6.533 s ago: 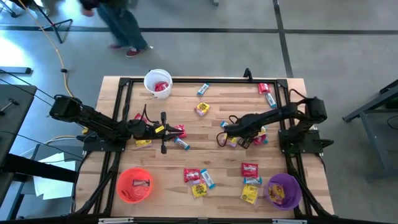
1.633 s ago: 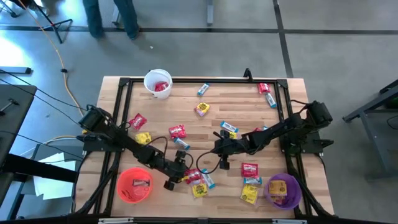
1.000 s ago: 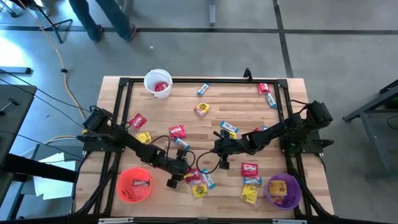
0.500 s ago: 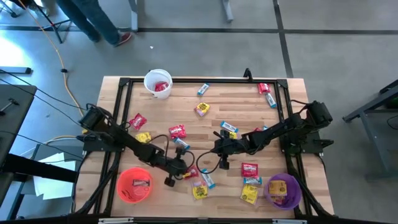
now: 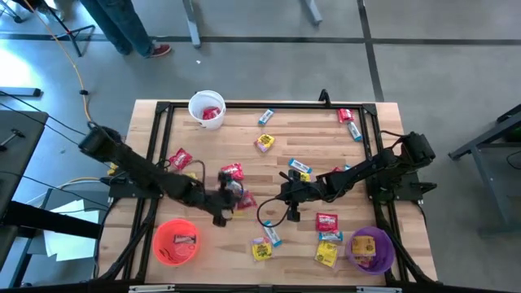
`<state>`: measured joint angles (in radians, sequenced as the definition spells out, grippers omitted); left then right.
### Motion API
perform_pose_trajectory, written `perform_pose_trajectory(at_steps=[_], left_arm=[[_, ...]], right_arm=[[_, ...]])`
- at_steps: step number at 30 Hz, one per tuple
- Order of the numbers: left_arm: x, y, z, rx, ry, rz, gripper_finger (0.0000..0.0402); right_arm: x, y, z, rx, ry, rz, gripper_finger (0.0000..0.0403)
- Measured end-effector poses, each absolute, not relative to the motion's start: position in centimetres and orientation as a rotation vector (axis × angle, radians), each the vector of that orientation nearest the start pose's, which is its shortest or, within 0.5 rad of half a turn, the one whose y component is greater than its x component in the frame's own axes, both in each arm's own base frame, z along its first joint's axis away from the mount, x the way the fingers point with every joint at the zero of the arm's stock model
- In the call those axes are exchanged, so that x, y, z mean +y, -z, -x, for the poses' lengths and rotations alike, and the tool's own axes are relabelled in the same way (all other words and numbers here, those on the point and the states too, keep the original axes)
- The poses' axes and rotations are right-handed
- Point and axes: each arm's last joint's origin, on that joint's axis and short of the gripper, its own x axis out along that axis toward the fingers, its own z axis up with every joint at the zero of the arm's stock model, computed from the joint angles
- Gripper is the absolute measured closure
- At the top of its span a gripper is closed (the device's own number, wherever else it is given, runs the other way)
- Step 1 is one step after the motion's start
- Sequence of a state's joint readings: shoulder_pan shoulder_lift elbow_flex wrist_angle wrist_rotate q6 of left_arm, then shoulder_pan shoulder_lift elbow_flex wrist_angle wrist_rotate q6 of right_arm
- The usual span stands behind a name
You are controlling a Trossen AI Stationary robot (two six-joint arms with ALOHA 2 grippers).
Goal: Sort candy
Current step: Put the red candy into the white bucket
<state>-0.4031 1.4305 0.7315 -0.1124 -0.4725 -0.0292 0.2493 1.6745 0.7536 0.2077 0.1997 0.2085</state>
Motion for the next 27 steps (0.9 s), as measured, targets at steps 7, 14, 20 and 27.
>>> perform_pose_trajectory(at_steps=[7, 14, 20, 27], left_arm=[[-3.9, -22.4, -23.4, 0.733, -0.369, -0.295, 0.0401], [2.6, -24.6, -21.2, 0.727, -0.675, -0.207, 0.0401], [8.0, -25.5, -20.0, 0.781, -0.88, -0.159, 0.0401], [13.3, -27.9, -19.3, 0.881, -0.995, -0.083, 0.0401]], right_arm=[[7.2, -14.4, -30.8, 0.696, 0.025, -0.041, 0.0403], [7.2, -14.4, -30.8, 0.696, 0.024, -0.04, 0.0403], [7.2, -14.4, -30.8, 0.695, 0.024, -0.038, 0.0403], [7.2, -14.4, -30.8, 0.695, 0.023, -0.035, 0.0403]])
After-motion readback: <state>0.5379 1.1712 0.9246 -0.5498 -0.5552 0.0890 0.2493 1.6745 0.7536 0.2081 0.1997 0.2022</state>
